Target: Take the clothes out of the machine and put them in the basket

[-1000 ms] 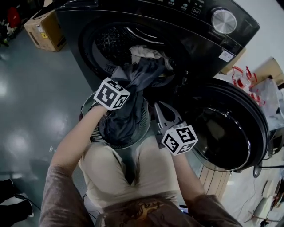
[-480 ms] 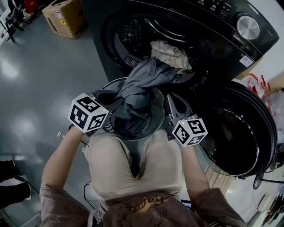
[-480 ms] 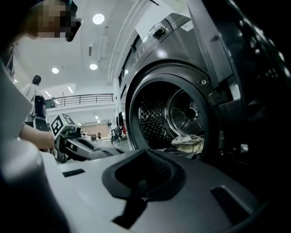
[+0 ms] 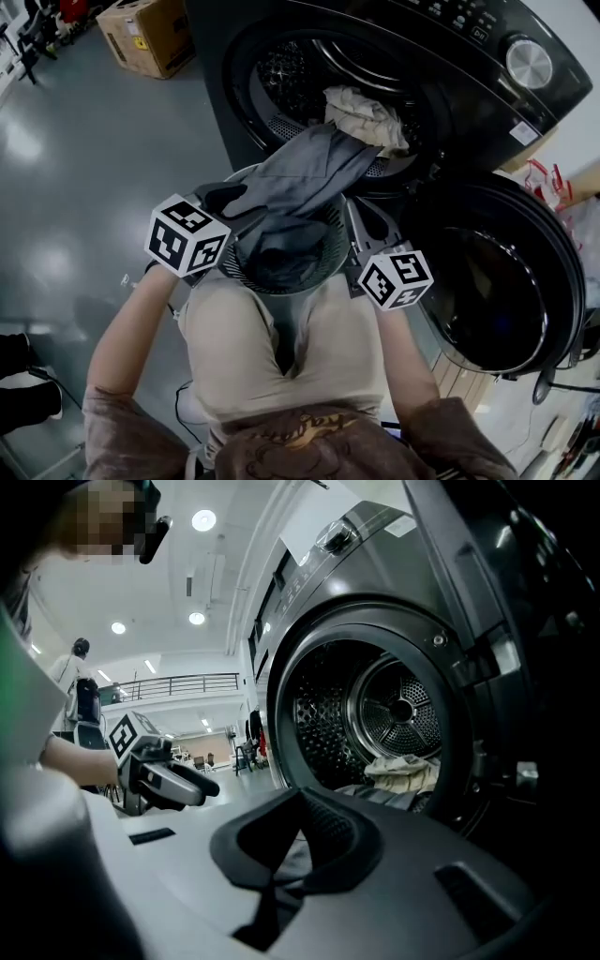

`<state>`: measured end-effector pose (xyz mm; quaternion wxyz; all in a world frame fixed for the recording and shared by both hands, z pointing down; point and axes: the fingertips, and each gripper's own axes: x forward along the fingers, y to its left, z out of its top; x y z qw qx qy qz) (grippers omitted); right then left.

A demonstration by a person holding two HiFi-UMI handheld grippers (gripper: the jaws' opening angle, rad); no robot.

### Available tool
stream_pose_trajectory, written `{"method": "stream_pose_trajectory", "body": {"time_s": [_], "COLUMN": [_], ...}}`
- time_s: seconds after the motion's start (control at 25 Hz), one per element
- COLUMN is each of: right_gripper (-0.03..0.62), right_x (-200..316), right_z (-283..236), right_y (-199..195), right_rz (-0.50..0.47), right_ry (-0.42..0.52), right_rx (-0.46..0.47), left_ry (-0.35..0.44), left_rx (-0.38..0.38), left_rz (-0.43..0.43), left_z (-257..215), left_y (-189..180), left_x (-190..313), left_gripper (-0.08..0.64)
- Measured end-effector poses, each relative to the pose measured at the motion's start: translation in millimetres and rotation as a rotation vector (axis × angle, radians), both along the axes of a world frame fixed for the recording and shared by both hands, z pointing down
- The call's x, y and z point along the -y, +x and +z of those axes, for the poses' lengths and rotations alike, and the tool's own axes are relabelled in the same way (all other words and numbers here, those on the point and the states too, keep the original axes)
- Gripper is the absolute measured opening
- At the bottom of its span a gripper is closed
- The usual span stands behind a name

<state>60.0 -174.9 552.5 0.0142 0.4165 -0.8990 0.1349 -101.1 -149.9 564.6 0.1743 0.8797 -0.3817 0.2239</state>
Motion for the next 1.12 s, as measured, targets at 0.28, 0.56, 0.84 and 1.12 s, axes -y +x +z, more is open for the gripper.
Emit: {"method": "stream_pose_trajectory", "body": {"time_s": [0.28,0.56,0.84,1.12], "right_gripper": [-0.005,-0.005,-0.005,-0.005], "right_x": [-6,-9,-14,-15], "right_z": [-6,-9,-6,-5], "right_y": [9,21,23,28], "right_rz": [0.023,0.056,0.069,0.079], "right_ry": [0.006,0.012,0.006,0.002], "right_rx": [-0.016,-0.039,-0.060,-0.069], "left_ry": [0.064,0.063,-0.002,0.037], "left_rx": [-0.026,0.017,0.131,0.239], "left_rz": [0.055,0.034,-0.036,-0.092], "left_z": [17,59,105,109], "left_y": [64,114,125,110], "left_x": [67,142,178,187], "left_gripper": [0.296,0.311,0.311,0.129]}}
